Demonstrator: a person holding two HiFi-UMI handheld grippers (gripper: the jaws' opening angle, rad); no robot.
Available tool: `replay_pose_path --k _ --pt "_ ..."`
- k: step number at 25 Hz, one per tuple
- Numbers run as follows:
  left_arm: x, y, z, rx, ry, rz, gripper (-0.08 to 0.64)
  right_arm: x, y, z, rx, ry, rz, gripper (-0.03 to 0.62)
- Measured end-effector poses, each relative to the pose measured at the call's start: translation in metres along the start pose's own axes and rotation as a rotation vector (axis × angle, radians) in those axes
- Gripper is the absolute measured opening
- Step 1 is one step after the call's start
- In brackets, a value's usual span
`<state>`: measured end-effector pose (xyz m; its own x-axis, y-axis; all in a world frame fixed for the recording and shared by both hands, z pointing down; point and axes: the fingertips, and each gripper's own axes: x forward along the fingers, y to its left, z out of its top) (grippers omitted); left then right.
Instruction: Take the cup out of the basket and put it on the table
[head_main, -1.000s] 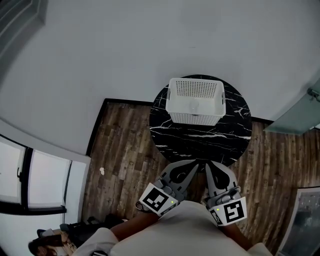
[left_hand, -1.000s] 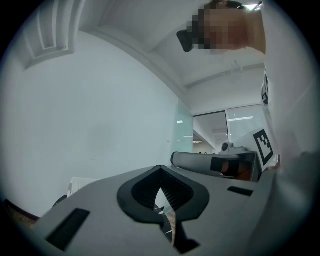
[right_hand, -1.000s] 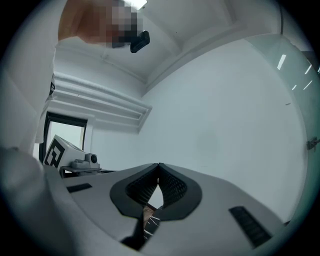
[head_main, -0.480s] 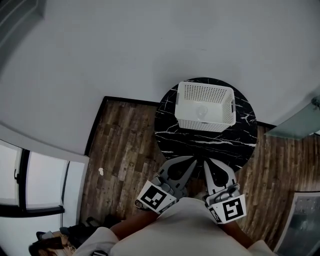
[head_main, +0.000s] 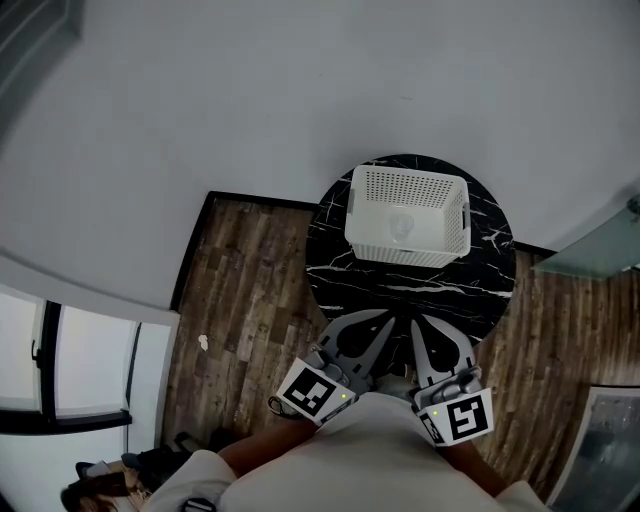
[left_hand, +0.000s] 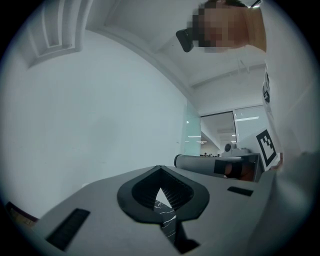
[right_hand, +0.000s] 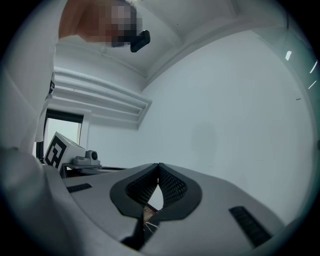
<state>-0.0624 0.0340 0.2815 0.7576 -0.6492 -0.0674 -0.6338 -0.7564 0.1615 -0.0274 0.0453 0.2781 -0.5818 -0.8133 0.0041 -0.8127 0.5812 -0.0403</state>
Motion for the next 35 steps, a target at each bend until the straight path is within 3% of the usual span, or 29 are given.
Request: replay_pose_path --k 15,26,35 --pt "0.071 -0.009 -0.004 0.02 0.041 0.049 -0.002 -0.01 -0.067 0.015 -0.007 -0.037 0.025 0.008" --pt "0.073 0.01 -0.031 -0.03 0.114 0.102 -0.002 0.01 -0.066 -0.009 0.0 0.05 0.1 0.008" --pt "0.078 0.033 -0.044 -0.021 0.157 0.109 -0.002 0.035 -0.07 -0.03 0.007 0.12 0.129 0.008"
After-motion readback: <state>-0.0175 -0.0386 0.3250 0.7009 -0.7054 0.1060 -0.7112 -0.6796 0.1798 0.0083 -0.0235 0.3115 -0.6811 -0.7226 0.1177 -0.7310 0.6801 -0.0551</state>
